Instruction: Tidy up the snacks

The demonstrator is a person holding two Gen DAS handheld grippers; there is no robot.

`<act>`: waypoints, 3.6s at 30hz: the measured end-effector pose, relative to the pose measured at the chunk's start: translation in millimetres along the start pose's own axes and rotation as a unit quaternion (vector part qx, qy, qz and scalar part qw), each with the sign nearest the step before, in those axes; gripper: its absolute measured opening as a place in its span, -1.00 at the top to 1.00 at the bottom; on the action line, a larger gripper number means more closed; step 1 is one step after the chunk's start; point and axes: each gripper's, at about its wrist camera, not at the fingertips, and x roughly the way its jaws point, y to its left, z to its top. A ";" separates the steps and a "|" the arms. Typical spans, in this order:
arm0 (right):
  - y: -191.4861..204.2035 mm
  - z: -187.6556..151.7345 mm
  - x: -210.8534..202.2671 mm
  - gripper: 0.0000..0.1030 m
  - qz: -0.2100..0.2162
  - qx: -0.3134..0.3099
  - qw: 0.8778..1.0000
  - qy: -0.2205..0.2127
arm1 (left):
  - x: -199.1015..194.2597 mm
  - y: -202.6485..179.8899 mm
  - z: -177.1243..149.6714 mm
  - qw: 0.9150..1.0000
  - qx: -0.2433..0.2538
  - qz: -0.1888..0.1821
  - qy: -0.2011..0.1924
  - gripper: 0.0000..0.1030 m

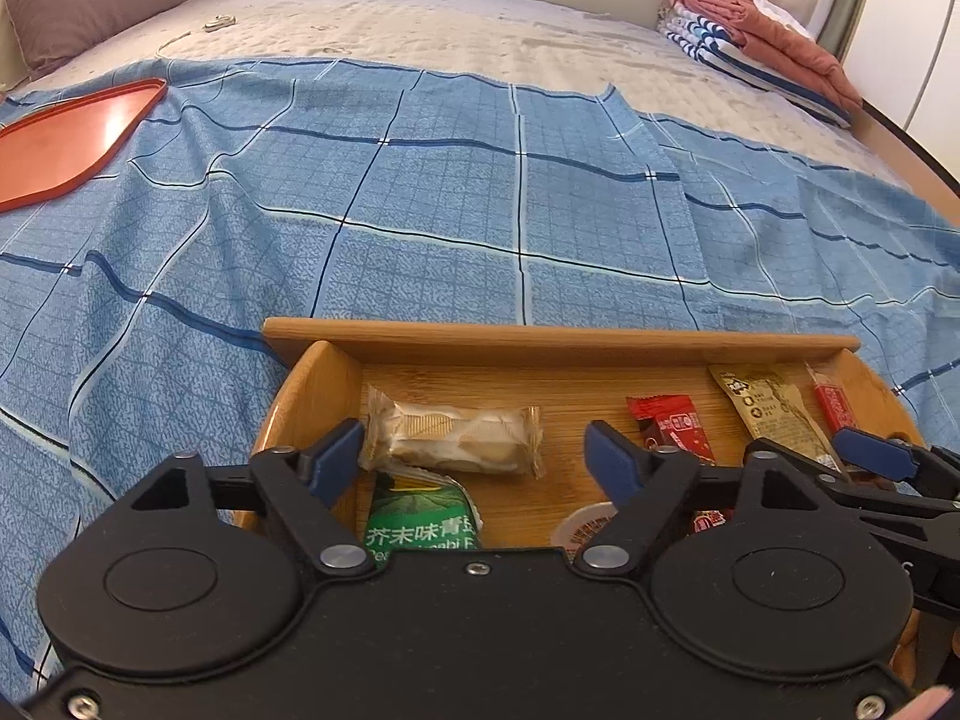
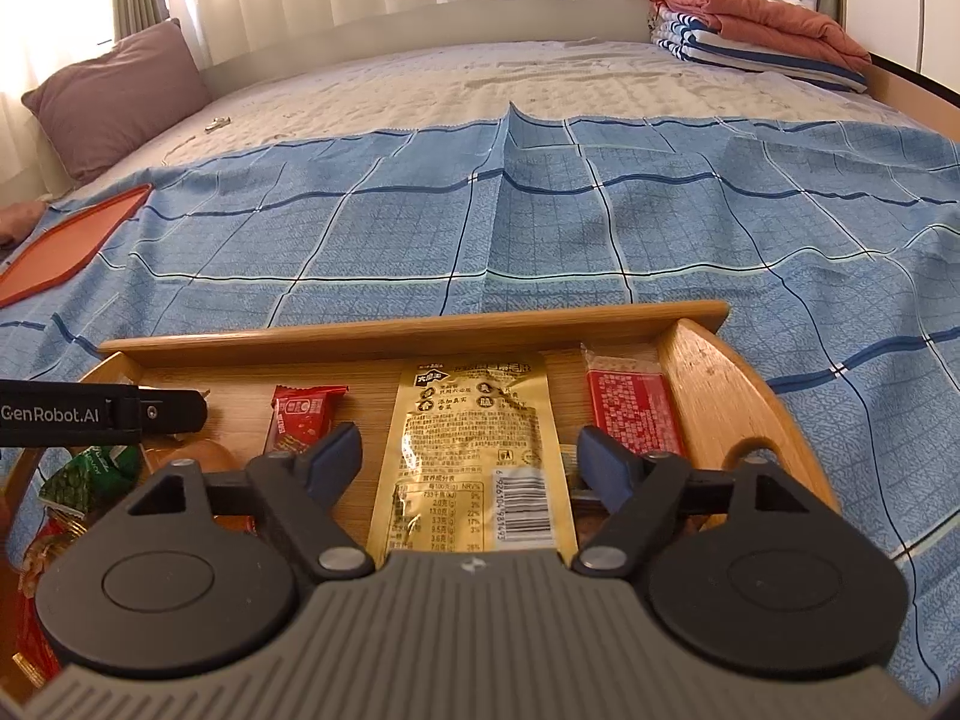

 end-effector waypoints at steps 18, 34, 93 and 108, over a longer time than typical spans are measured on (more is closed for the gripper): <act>-1.4 -7.6 -70.8 -1.00 -0.011 -0.007 0.999 -0.041 | -65.6 -4.7 -19.8 0.999 0.019 0.014 -0.021 -0.85; 5.5 -35.7 -140.6 -1.00 0.003 -0.024 0.998 -0.062 | -156.2 -13.0 -63.1 0.996 0.064 0.002 -0.058 -0.91; 9.9 -193.7 -197.3 -1.00 -0.030 -0.031 0.998 -0.054 | -207.3 -8.4 -241.7 0.995 0.054 0.008 -0.084 -0.98; 16.2 -203.0 -173.1 -1.00 -0.049 -0.042 0.997 -0.050 | -172.9 -1.3 -255.2 0.995 0.059 0.026 -0.082 -1.00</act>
